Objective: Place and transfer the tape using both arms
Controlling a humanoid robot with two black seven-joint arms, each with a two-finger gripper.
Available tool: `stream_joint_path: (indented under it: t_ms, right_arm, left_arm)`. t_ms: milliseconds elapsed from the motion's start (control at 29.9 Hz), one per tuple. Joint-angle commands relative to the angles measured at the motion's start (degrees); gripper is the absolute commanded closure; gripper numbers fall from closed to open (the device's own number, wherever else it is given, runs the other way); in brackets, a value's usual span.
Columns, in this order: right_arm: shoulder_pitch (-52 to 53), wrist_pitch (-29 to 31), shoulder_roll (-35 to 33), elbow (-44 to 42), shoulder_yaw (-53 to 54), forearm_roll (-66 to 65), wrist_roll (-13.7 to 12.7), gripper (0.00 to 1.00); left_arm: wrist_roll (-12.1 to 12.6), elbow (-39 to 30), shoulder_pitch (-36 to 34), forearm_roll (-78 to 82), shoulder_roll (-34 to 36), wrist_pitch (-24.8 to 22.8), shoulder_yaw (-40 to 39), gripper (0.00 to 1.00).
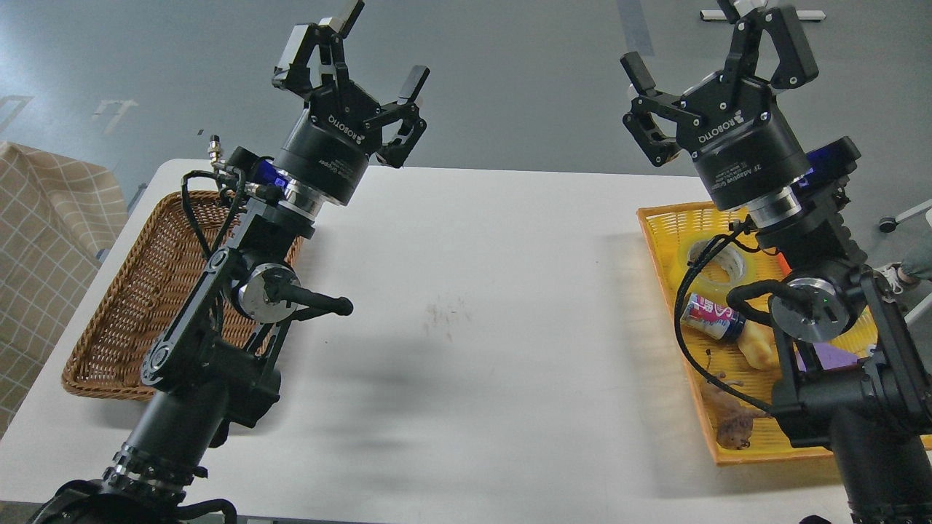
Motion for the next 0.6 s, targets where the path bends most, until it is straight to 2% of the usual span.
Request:
stream_joint_path:
  t_ms: [0, 67, 167, 301, 469, 569]
  right_arm:
    - [-0.03, 0.0, -0.09, -0.1, 0.0, 0.0, 0.0, 0.0]
    - [-0.11, 0.0, 0.0, -0.19, 0.0, 0.0, 0.0, 0.0]
    - [-0.29, 0.0, -0.09, -0.36, -0.09, 0.0, 0.0, 0.0]
    - [-0.38, 0.0, -0.09, -0.19, -0.09, -0.09, 0.0, 0.0]
    - [-0.38, 0.0, 0.09, -0.19, -0.09, 0.0, 0.0, 0.0]
    - [-0.38, 0.0, 0.09, -0.27, -0.18, -0.09, 0.0, 0.0]
  left_arm:
    - [-0.17, -0.08, 0.07, 0.08, 0.0, 0.27, 0.0, 0.02]
    - [-0.7, -0.08, 0.07, 0.08, 0.0, 0.36, 0.0, 0.02]
    - [-3.33, -0.08, 0.07, -0.09, 0.0, 0.44, 0.0, 0.02]
    - [-3.43, 0.19, 0.16, -1.5, 0.0, 0.97, -0.7, 0.02]
    - [-3.51, 0.36, 0.07, -2.91, 0.08, 5.19, -0.88, 0.02]
    - [-3.08, 0.45, 0.16, -3.26, 0.52, 4.76, -0.79, 0.02]
